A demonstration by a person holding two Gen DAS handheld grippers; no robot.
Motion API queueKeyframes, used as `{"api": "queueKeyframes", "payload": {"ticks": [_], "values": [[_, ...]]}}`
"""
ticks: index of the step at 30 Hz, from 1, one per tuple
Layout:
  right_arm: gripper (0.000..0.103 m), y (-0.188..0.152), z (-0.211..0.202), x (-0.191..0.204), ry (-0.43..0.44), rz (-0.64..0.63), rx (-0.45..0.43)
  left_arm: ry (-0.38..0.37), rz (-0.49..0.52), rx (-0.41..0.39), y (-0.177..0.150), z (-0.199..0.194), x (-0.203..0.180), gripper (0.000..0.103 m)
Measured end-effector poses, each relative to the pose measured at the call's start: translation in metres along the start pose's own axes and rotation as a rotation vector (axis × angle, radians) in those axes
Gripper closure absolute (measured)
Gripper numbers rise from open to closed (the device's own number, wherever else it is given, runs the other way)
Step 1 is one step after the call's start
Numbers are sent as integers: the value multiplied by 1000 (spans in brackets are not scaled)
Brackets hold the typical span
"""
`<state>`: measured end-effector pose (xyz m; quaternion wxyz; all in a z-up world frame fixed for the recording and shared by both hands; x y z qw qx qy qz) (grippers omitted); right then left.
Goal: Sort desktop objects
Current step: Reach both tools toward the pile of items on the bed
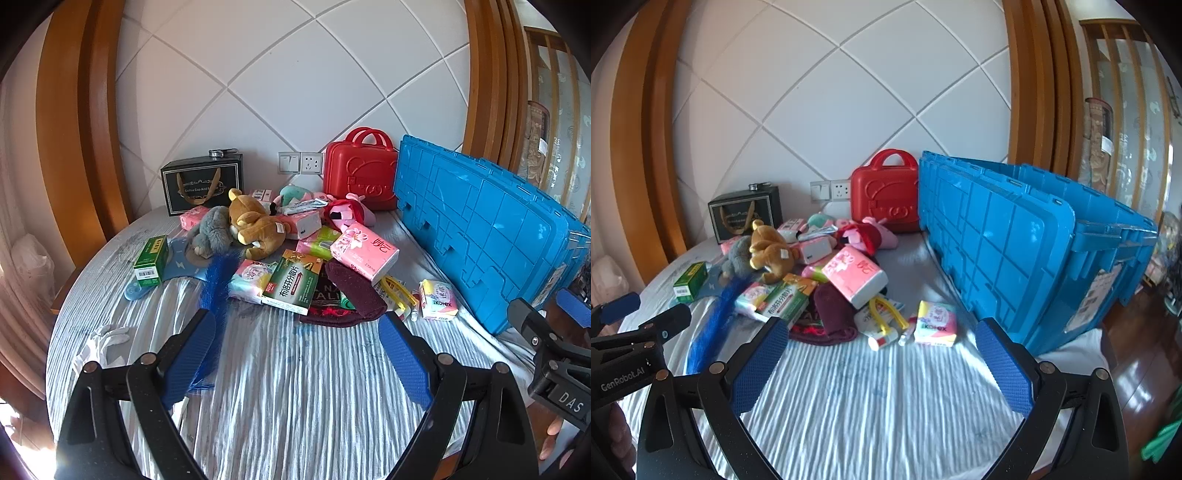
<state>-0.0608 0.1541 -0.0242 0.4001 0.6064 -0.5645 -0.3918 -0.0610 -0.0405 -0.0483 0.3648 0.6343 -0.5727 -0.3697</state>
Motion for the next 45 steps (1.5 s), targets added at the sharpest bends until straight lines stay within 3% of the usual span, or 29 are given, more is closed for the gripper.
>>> {"api": "queueKeyframes", "payload": {"ticks": [9,14,20,26,30,34,42,45], "values": [[0,-12,52,-10,28,-4,84,118,-42,84,-18,41,26,12],[0,-26,103,-22,58,0,167,217,-66,164,-29,79,44,12],[0,-40,171,-36,86,2,263,279,-36,260,-40,128,40,12],[0,-53,217,-24,141,-32,346,263,-51,306,-43,164,37,12],[0,-54,230,-11,173,-68,366,204,-42,321,-36,199,32,12],[0,-50,243,-1,165,-57,376,136,21,344,-30,243,20,12],[0,-48,266,15,107,-41,392,-10,112,473,-50,323,0,12],[0,-52,276,20,92,-34,412,-7,150,463,-53,339,-5,12]]}}
Point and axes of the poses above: each gripper's, at about its wrist camera, not at the fingertips, and z roughly the way its jaws point, x to its left, y to its top, the point moved 6 cm from there along z, roughly the way its jaws point, and after that the axes turned 8 degrees about -x, right-handed, at the moved point
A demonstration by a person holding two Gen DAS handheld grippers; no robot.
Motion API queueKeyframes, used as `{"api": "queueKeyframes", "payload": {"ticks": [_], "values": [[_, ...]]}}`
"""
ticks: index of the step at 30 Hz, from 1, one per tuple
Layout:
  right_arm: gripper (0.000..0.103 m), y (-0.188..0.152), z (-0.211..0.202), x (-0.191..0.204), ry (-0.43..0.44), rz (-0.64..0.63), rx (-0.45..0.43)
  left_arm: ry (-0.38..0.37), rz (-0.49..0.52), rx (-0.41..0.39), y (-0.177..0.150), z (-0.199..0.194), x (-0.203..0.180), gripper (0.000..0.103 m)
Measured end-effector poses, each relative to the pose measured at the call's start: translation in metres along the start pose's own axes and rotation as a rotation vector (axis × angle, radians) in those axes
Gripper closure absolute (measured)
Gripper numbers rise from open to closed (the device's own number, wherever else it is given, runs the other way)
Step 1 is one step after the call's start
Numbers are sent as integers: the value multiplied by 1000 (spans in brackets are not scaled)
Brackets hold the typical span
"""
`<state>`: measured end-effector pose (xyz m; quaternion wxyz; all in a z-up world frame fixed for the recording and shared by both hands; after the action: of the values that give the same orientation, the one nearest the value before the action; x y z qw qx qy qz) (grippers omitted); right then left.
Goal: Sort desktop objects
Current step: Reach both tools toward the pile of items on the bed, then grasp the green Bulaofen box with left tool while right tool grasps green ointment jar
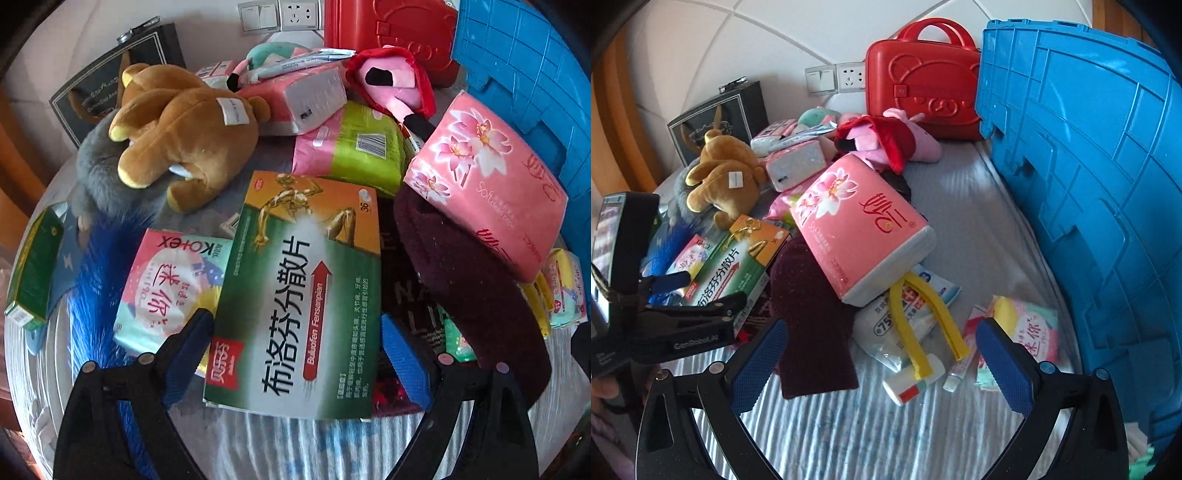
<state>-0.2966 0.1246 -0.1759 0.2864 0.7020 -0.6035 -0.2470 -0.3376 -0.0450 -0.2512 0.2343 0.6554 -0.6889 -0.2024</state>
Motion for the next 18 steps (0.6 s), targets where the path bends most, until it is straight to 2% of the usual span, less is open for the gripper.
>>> {"api": "queueKeyframes", "payload": {"ticks": [5,8,11,13,14,16,18], "values": [[0,-6,21,13,10,-10,54,53,62,-18,7,16,0,11],[0,-8,32,21,31,-6,86,33,15,-6,4,9,9,13],[0,-13,44,31,70,-17,125,24,-27,28,-15,-3,18,13],[14,-18,52,35,95,-28,159,2,-45,69,-34,-9,21,13],[28,-20,56,35,106,-21,173,-10,-73,114,-45,-8,24,13],[29,-22,59,27,125,35,180,-49,-133,151,-61,-8,30,13],[29,-19,57,15,101,73,159,-42,-110,141,-65,-13,29,13]]}}
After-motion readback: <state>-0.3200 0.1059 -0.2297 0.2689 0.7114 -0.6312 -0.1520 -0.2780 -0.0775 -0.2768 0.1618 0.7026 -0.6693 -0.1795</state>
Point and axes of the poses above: each gripper's, at about its wrist camera, not at the fingertips, and z roughly the way its jaws point, x to its left, y to its top, the point moved 6 cm from there along z, roughly the way its jaws point, and after that the axes turned 8 degrees about -x, right-handed, at the moved point
